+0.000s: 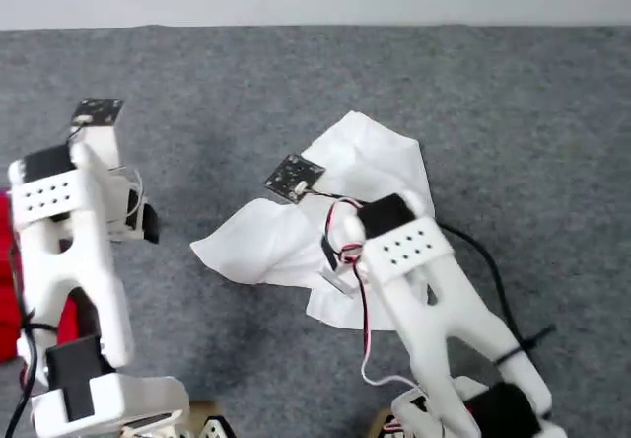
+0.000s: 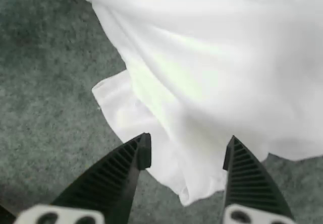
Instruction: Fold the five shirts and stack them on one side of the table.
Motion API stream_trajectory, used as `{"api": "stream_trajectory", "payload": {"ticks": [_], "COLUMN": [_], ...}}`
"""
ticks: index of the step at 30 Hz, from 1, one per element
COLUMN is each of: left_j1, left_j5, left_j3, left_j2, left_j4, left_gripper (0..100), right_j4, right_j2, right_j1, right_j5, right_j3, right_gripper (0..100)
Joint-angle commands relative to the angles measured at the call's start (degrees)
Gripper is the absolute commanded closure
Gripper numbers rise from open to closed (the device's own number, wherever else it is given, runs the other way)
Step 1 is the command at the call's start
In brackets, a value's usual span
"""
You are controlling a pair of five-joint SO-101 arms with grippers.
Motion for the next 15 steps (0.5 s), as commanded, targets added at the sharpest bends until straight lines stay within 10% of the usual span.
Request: {"api": "stream_trajectory", "payload": {"ticks": [1,15], "left_j1": [-2.2,-13.5], "left_j5": [-0.2,2.3], "left_j3": [0.7,1.0], "left_j2": [-2.0,-2.5], "left_j4": [-1.0,-0.8], "left_gripper": [80,80], "right_j4": [-3.1,-3.9], "right_j2": [4.4,18.8], "right_j1": [-1.4,-13.2], "right_j5": [-0.5,-1.0], "right_j3": [-0.5,-25.7], "right_gripper": [75.4,75.6]}}
